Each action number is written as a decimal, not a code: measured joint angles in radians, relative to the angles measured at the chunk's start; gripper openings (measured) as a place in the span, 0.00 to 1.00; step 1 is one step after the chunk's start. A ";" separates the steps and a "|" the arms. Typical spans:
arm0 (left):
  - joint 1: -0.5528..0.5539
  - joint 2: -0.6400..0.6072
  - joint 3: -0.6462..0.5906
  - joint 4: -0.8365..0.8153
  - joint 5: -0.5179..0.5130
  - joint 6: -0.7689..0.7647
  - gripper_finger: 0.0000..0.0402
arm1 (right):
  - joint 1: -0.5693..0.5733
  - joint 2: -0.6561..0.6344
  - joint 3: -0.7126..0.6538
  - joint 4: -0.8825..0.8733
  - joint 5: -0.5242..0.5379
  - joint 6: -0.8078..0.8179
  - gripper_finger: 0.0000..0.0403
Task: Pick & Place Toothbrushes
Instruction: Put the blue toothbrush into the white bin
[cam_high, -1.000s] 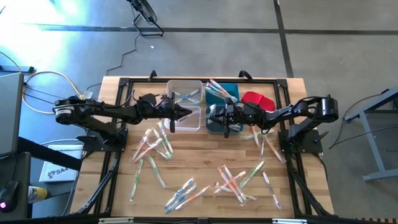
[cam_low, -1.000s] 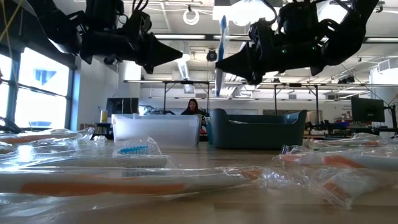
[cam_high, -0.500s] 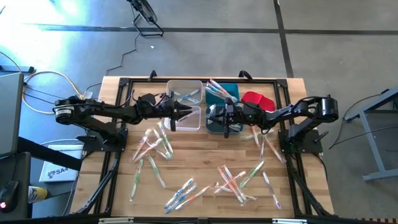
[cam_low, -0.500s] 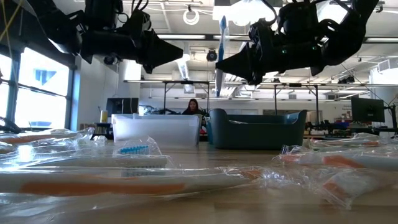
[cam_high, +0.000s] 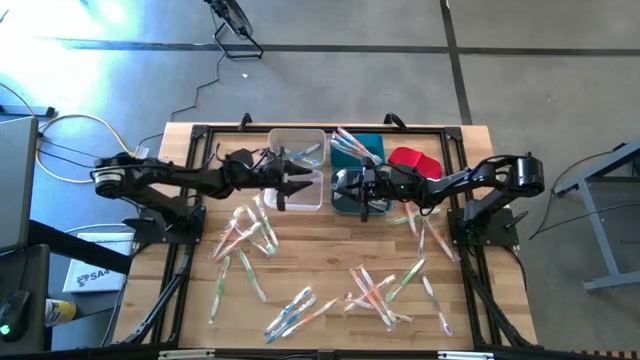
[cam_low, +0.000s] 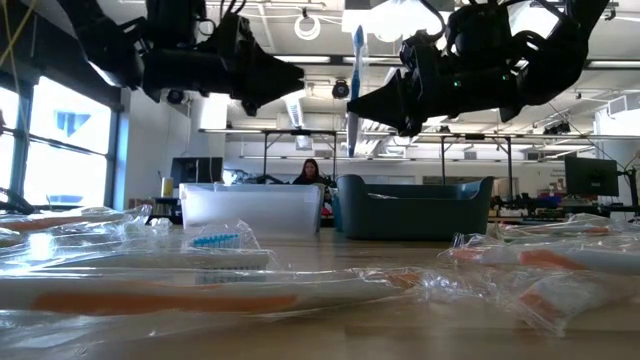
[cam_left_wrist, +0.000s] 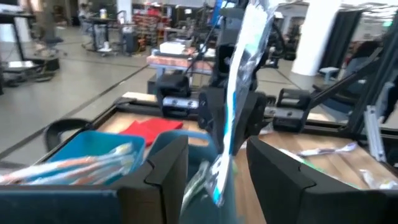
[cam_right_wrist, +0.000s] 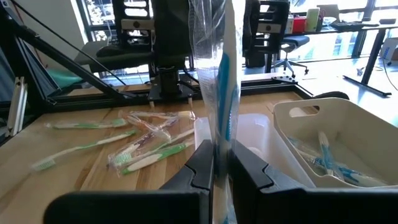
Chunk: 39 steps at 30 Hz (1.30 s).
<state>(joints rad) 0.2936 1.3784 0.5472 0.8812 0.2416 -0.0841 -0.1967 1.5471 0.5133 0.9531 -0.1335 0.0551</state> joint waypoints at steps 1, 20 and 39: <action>-0.001 0.018 0.016 0.000 0.014 0.000 0.40 | 0.000 0.000 0.000 0.000 0.000 0.000 0.05; -0.066 0.257 0.269 -0.014 0.092 0.121 0.40 | 0.001 -0.001 0.000 -0.020 -0.001 -0.008 0.05; -0.073 0.321 0.351 -0.122 0.002 0.128 0.26 | 0.000 -0.001 0.000 -0.031 0.003 -0.008 0.05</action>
<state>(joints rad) 0.2203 1.6989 0.8978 0.7589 0.2438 0.0441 -0.1963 1.5459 0.5129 0.9225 -0.1307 0.0475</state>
